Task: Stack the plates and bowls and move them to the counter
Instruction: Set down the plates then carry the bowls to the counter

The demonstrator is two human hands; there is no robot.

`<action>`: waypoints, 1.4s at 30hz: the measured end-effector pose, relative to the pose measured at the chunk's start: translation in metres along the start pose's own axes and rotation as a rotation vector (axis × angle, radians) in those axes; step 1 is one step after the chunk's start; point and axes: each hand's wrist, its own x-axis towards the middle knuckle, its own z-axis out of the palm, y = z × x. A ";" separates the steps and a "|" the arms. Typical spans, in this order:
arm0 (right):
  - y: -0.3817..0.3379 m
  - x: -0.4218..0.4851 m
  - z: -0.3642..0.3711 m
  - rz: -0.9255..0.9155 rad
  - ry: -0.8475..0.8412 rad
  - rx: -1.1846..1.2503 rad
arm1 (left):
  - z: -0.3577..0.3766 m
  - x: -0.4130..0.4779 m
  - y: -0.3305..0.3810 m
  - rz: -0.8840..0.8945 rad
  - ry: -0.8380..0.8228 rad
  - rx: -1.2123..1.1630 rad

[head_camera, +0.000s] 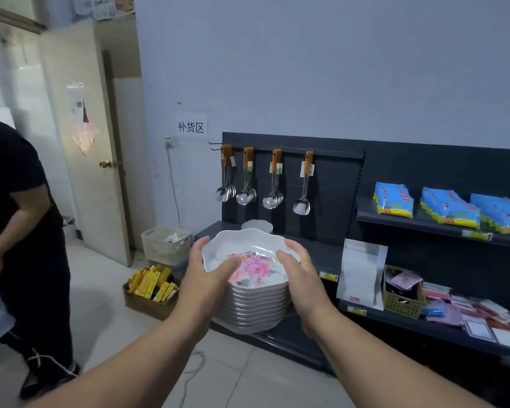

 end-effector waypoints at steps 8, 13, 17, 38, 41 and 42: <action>0.017 0.084 0.003 0.014 -0.020 -0.007 | 0.021 0.080 -0.025 -0.033 0.005 0.012; 0.015 0.161 -0.011 -0.008 -0.043 -0.012 | 0.053 0.148 -0.031 -0.014 0.016 -0.002; 0.016 0.229 -0.020 -0.020 -0.069 -0.029 | 0.081 0.202 -0.037 0.008 0.058 0.023; 0.049 0.476 0.114 0.066 0.008 -0.007 | 0.022 0.483 -0.105 -0.072 0.020 0.022; 0.052 0.506 0.147 0.084 0.035 0.001 | 0.000 0.530 -0.109 -0.083 -0.030 0.014; 0.055 0.516 0.156 0.087 0.048 -0.003 | -0.006 0.543 -0.112 -0.083 -0.046 0.016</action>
